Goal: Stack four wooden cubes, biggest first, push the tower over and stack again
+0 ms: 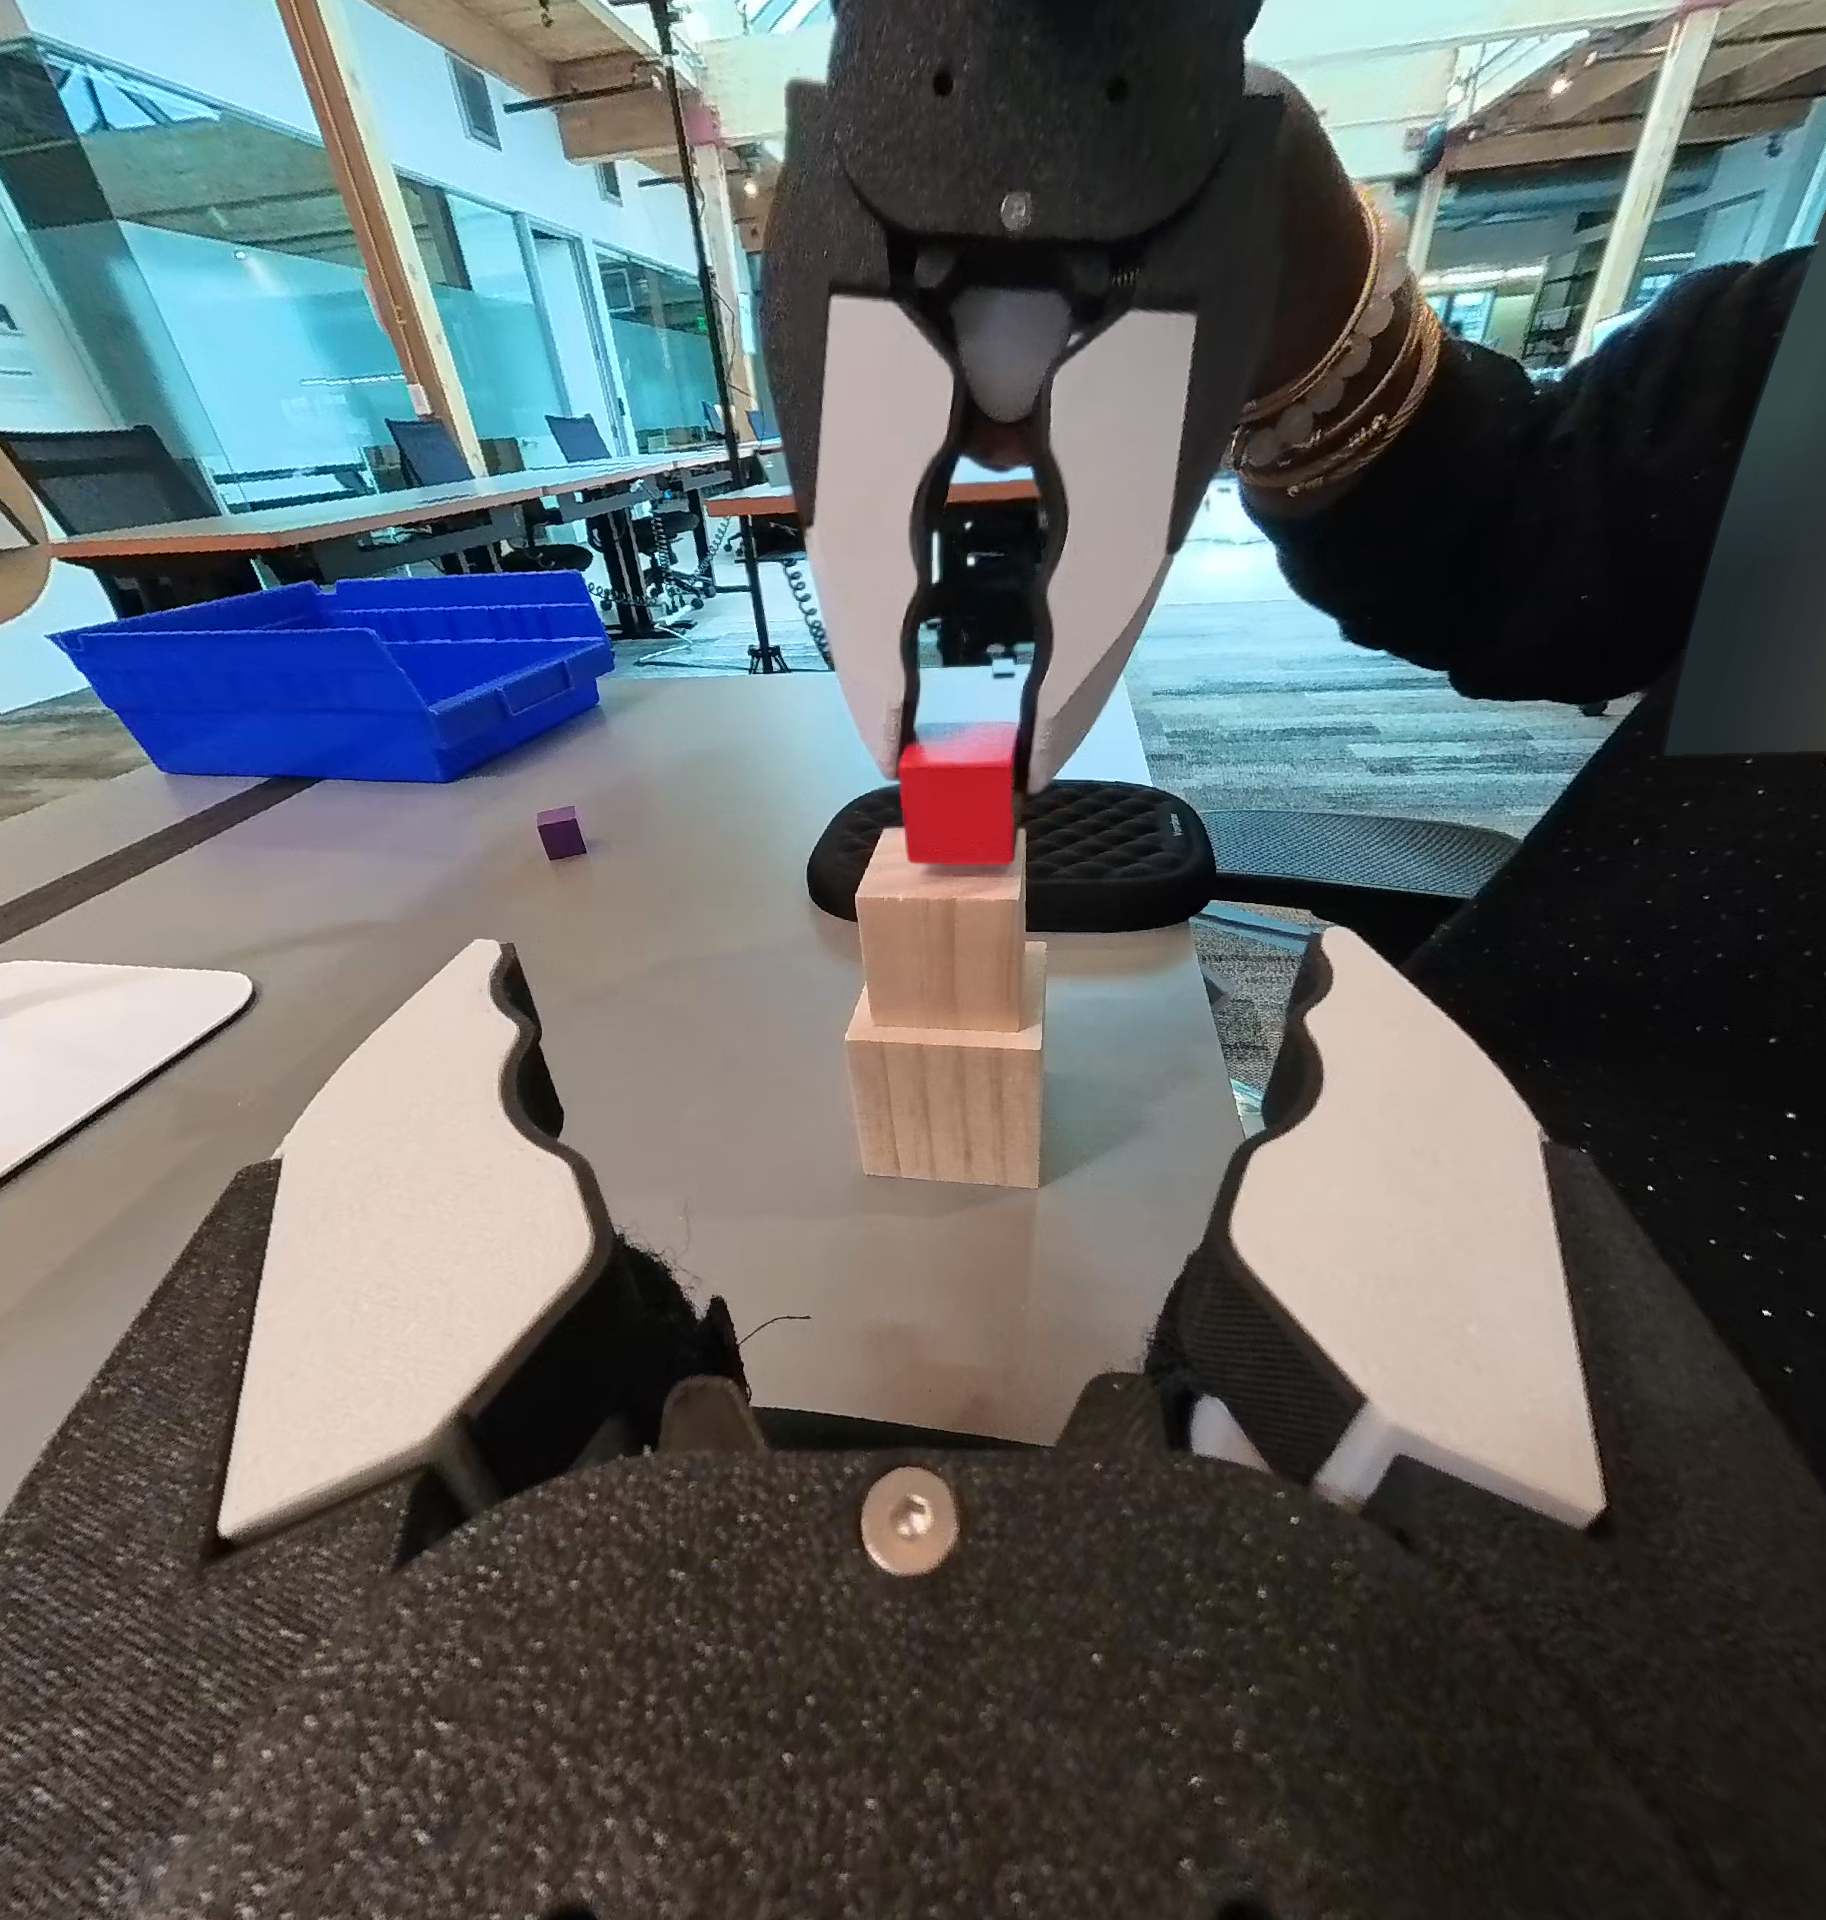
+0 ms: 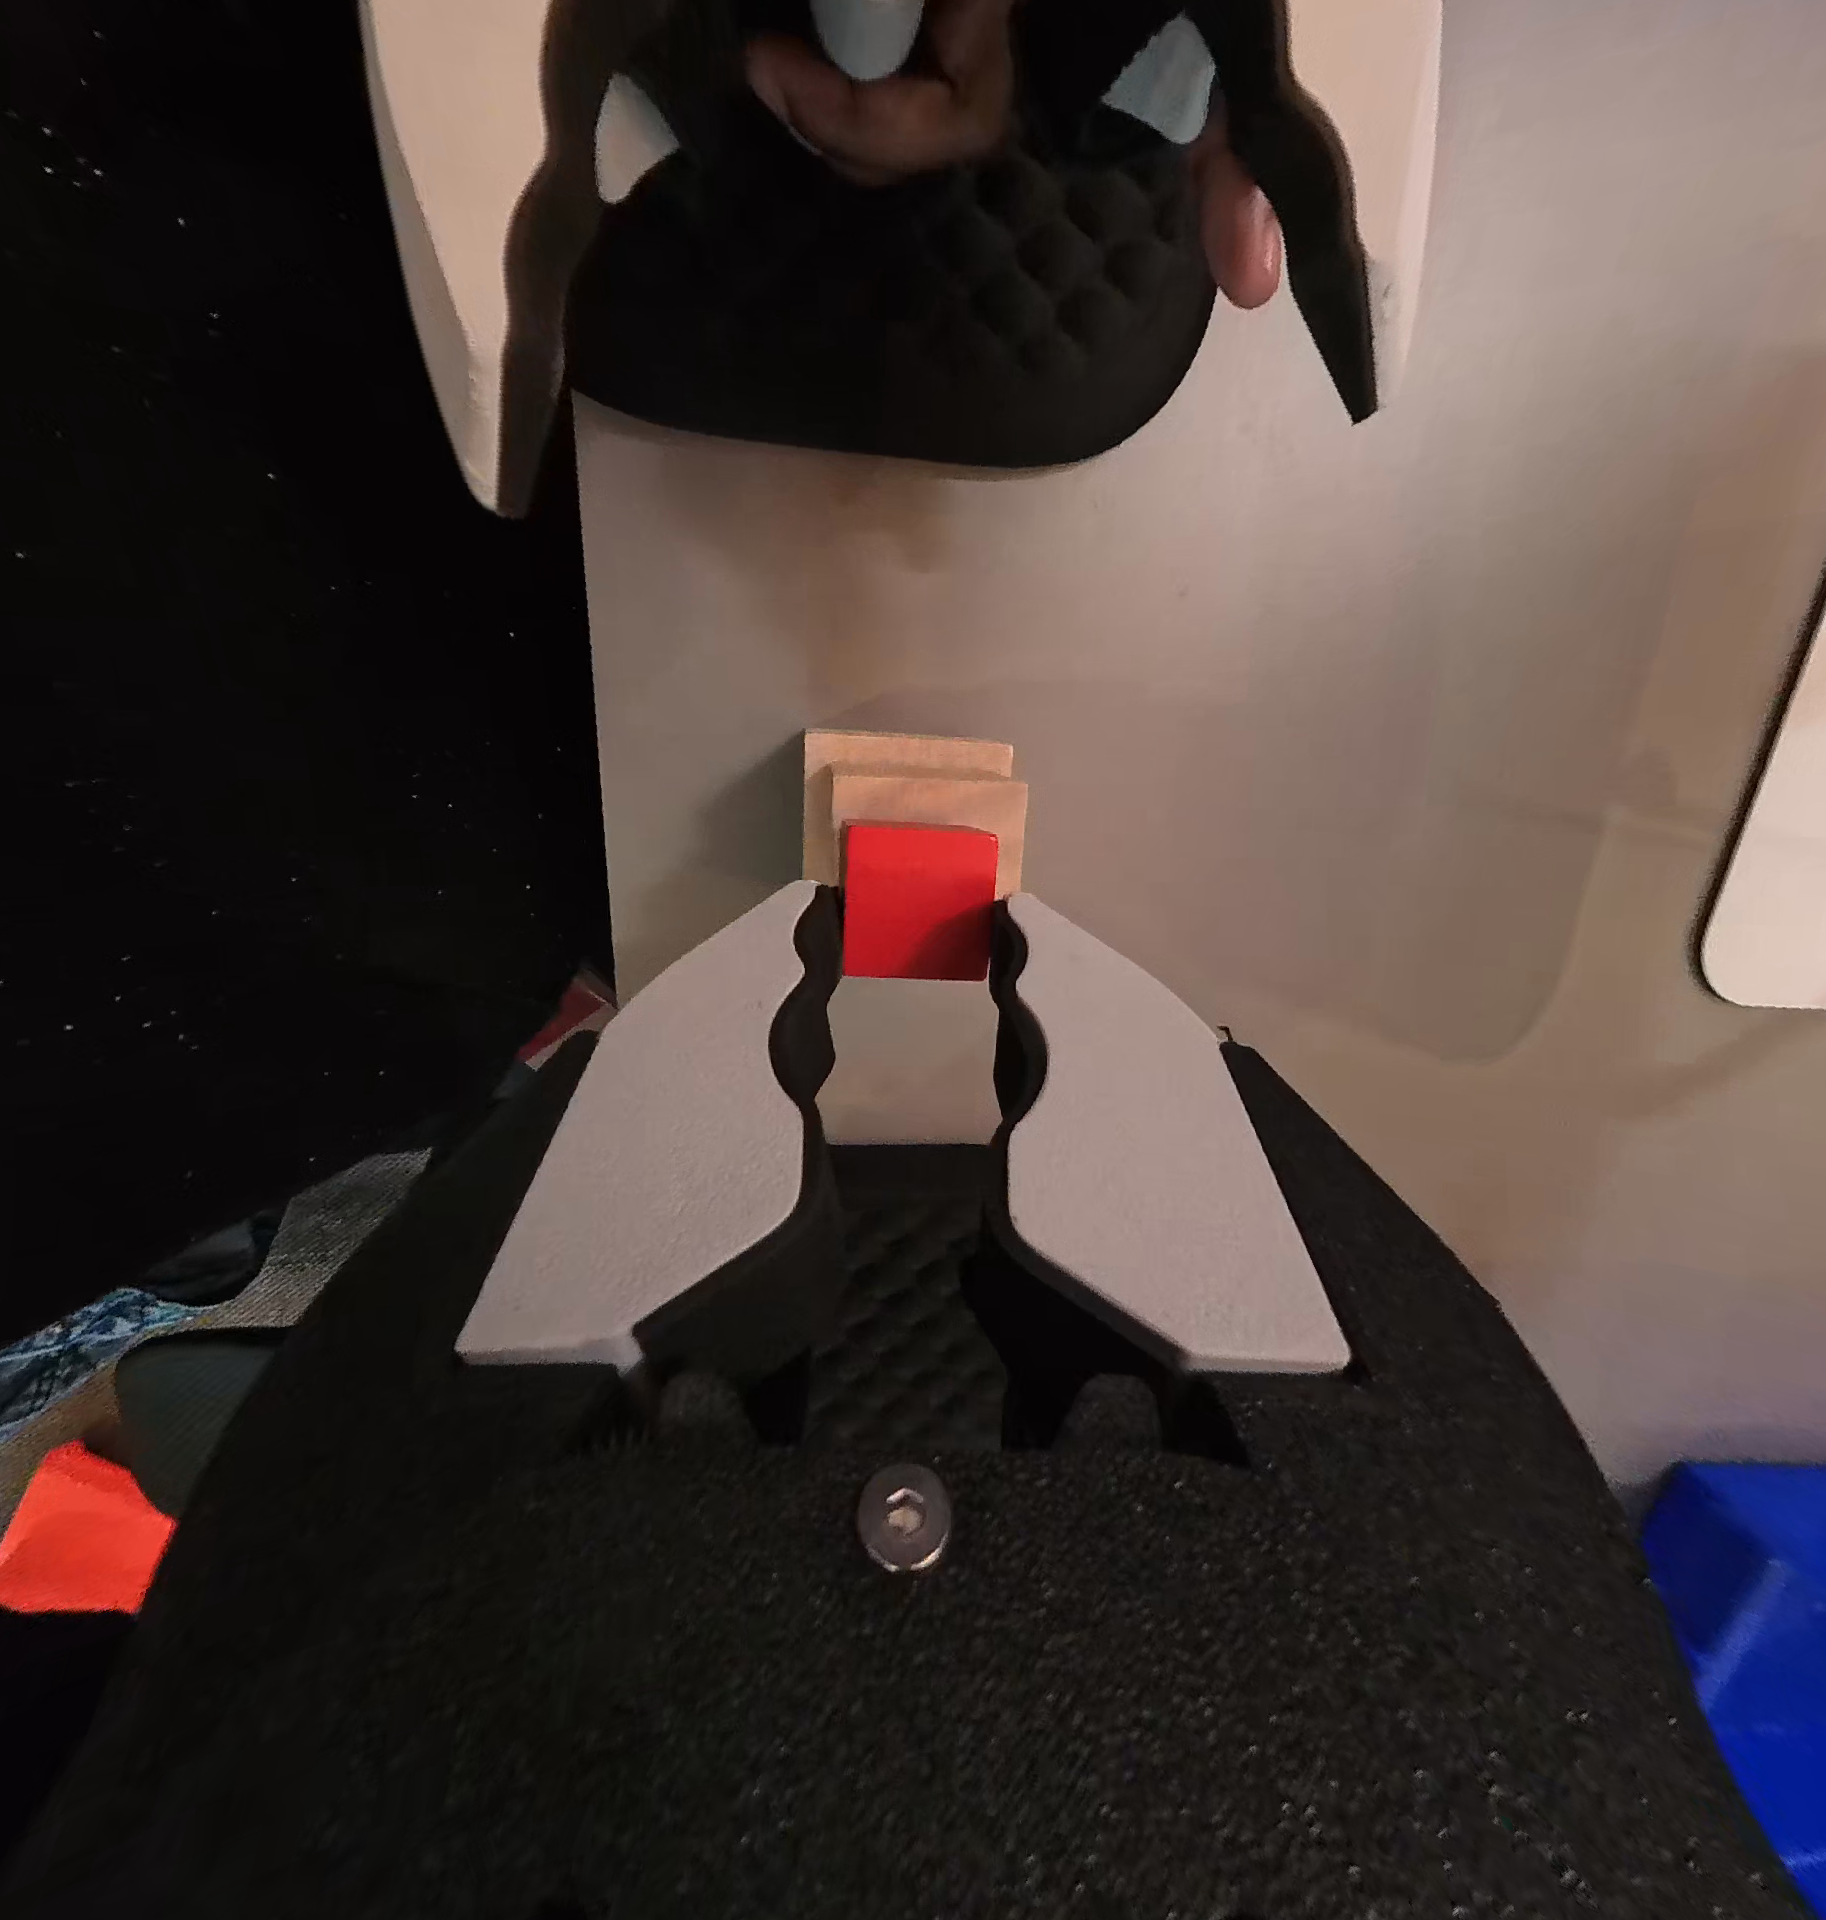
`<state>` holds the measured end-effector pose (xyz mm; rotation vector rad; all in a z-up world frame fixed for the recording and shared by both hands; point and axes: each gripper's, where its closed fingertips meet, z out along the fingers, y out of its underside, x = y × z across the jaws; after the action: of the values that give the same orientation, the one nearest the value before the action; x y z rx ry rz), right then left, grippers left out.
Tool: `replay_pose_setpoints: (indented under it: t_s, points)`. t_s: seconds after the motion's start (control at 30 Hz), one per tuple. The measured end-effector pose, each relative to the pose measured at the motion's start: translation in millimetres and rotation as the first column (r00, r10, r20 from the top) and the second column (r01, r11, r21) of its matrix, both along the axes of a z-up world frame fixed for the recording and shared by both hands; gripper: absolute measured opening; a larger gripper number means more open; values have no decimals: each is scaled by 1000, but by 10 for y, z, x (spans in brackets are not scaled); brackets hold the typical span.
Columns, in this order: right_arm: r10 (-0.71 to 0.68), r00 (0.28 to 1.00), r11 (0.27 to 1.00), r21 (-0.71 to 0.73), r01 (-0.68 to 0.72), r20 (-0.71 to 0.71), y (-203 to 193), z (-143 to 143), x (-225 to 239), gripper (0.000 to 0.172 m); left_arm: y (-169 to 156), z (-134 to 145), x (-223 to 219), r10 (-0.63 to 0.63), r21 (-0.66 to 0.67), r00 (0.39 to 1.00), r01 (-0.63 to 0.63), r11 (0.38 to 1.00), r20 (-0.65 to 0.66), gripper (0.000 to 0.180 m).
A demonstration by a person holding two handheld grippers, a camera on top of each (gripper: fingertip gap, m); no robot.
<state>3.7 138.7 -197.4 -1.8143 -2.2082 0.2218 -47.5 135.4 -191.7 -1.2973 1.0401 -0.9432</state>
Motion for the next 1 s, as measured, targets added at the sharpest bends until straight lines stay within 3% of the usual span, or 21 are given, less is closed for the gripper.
replay_pose_setpoints:
  t_s: [0.53,0.8,1.0]
  points:
    - [-7,1000,999,-35,6,-27,43,-51,-17,27,-2,2,1,0,3,1000,0,1000,0,132]
    - [-33,997,999,-21,32,-67,59,-43,-20,62,-4,1,2,1,7,1000,-1,1000,-1,132]
    - [-101,980,994,-48,94,-174,158,116,50,62,-6,1,2,-1,7,1000,1,1000,0,132]
